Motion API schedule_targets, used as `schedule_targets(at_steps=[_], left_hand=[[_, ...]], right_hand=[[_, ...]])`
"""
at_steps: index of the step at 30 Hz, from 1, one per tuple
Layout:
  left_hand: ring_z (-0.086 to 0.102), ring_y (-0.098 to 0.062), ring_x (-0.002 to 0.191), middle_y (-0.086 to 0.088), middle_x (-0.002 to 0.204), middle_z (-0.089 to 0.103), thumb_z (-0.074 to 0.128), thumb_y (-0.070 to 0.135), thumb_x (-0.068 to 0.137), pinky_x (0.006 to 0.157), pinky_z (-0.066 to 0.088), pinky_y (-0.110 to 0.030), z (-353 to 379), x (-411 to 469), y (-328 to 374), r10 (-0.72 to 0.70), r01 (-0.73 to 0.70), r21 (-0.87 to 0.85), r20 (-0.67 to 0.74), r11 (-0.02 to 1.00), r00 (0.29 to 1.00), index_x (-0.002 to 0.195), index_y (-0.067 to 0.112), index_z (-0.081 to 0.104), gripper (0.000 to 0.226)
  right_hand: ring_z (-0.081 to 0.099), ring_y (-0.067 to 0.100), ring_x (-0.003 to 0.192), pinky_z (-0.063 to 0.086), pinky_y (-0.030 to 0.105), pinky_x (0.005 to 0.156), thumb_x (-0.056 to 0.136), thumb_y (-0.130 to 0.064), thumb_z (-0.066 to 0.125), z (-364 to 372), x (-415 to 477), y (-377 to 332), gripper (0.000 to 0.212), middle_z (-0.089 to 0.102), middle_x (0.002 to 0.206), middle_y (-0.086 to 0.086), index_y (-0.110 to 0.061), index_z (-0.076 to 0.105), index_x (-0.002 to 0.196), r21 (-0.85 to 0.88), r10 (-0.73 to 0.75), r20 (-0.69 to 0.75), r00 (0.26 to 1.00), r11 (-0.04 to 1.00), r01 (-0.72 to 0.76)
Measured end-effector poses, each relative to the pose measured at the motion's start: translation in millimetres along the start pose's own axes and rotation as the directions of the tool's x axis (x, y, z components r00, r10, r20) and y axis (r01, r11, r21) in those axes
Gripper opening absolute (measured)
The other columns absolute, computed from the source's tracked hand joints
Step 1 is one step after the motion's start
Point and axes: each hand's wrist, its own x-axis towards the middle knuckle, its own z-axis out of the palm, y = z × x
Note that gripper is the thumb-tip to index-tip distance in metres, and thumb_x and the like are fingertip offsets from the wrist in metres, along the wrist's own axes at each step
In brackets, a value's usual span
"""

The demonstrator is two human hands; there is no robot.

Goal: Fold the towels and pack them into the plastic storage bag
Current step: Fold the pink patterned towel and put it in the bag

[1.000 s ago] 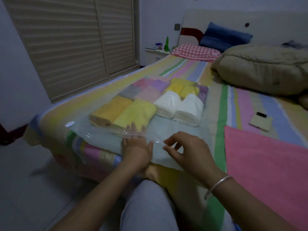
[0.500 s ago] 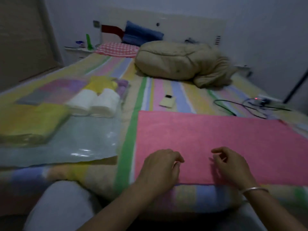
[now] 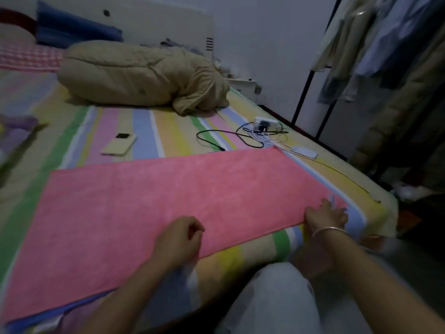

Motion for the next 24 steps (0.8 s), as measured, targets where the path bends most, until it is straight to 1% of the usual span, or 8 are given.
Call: schedule_targets(at_steps=[5, 9, 12, 17, 19, 20, 22, 24], left_hand=[[0.060, -0.011, 0.086, 0.013, 0.095, 0.062, 0.063, 0.029, 0.081, 0.077, 0.049, -0.029, 4.3, -1.8, -1.6, -0.018, 0.018, 0.009, -0.006, 1.000, 1.000, 0.087, 0.039, 0.059, 0.013], [0.060, -0.011, 0.083, 0.014, 0.093, 0.061, 0.064, 0.026, 0.081, 0.073, 0.046, -0.028, 7.3, -7.4, 4.7, -0.026, 0.028, 0.018, -0.075, 0.999, 0.997, 0.088, 0.037, 0.060, 0.014], [0.059, -0.010, 0.083, 0.015, 0.092, 0.059, 0.064, 0.025, 0.081, 0.071, 0.044, -0.027, 7.7, -9.6, 8.8, -0.060, 0.062, 0.023, -0.094, 0.998, 0.994, 0.086, 0.038, 0.059, 0.015], [0.057, -0.009, 0.080, 0.016, 0.090, 0.059, 0.065, 0.023, 0.079, 0.070, 0.045, -0.027, 7.6, -13.4, 12.0, -0.075, 0.079, 0.036, -0.113, 0.996, 0.991, 0.085, 0.039, 0.059, 0.018], [0.059, -0.007, 0.081, 0.016, 0.090, 0.061, 0.066, 0.023, 0.080, 0.072, 0.047, -0.027, 6.9, -11.9, 9.7, -0.084, 0.087, 0.028, -0.098, 0.996, 0.992, 0.084, 0.038, 0.060, 0.017], [0.060, -0.006, 0.081, 0.017, 0.090, 0.063, 0.065, 0.022, 0.081, 0.073, 0.048, -0.027, 5.8, -10.5, 7.9, -0.092, 0.092, 0.001, -0.077, 0.996, 0.993, 0.084, 0.037, 0.062, 0.016], [0.064, -0.006, 0.078, 0.012, 0.089, 0.070, 0.062, 0.015, 0.087, 0.070, 0.050, -0.027, -0.5, -7.6, 7.9, -0.147, 0.138, -0.204, -0.032, 0.969, 0.989, 0.086, 0.031, 0.066, 0.016], [0.062, -0.009, 0.062, -0.006, 0.090, 0.073, 0.054, 0.005, 0.093, 0.057, 0.048, -0.026, -11.5, -7.9, 13.3, -0.263, 0.220, -0.531, -0.005, 0.818, 0.965, 0.091, 0.019, 0.067, 0.020]], right_hand=[[0.001, 0.037, 0.144, 0.005, 0.048, 0.116, 0.087, -0.029, 0.048, 11.4, 21.9, 10.5, 0.064, -0.003, 0.158, 0.021, -0.022, 0.028, 0.147, 0.018, 0.029, 0.008, 1.000, 0.999, -0.030], [0.004, 0.035, 0.144, 0.006, 0.047, 0.116, 0.086, -0.032, 0.047, 15.5, 30.6, 12.7, 0.063, 0.003, 0.158, 0.018, -0.022, 0.030, 0.145, 0.050, 0.076, -0.048, 0.996, 0.996, -0.073], [0.004, 0.032, 0.145, 0.007, 0.047, 0.116, 0.086, -0.032, 0.048, 14.6, 35.6, 9.6, 0.069, 0.006, 0.158, 0.016, -0.012, 0.025, 0.148, 0.045, 0.068, -0.047, 0.997, 0.997, -0.066], [0.001, 0.033, 0.146, 0.001, 0.045, 0.119, 0.086, -0.023, 0.049, 13.5, 24.2, -1.5, 0.072, 0.004, 0.160, 0.010, -0.004, 0.020, 0.148, -0.087, -0.191, -0.166, 0.968, 0.980, 0.178], [0.006, 0.034, 0.144, 0.005, 0.046, 0.120, 0.083, -0.019, 0.047, 17.7, 10.9, -15.3, 0.063, 0.010, 0.159, 0.008, -0.005, 0.030, 0.143, -0.207, -0.426, -0.188, 0.885, 0.898, 0.389], [0.014, 0.033, 0.142, 0.010, 0.048, 0.119, 0.082, -0.016, 0.046, 20.7, 0.5, -25.1, 0.053, 0.018, 0.156, 0.007, -0.006, 0.040, 0.134, -0.244, -0.568, -0.187, 0.801, 0.817, 0.523], [0.030, 0.028, 0.133, 0.025, 0.049, 0.115, 0.081, -0.011, 0.048, 29.8, -29.1, -49.4, 0.036, 0.027, 0.152, 0.006, -0.009, 0.050, 0.117, -0.272, -0.824, -0.142, 0.549, 0.566, 0.778], [0.039, 0.027, 0.128, 0.030, 0.048, 0.111, 0.079, -0.015, 0.057, 44.0, -66.5, -70.3, 0.036, 0.028, 0.153, 0.006, -0.013, 0.053, 0.115, -0.232, -0.956, 0.001, 0.294, 0.286, 0.930]])
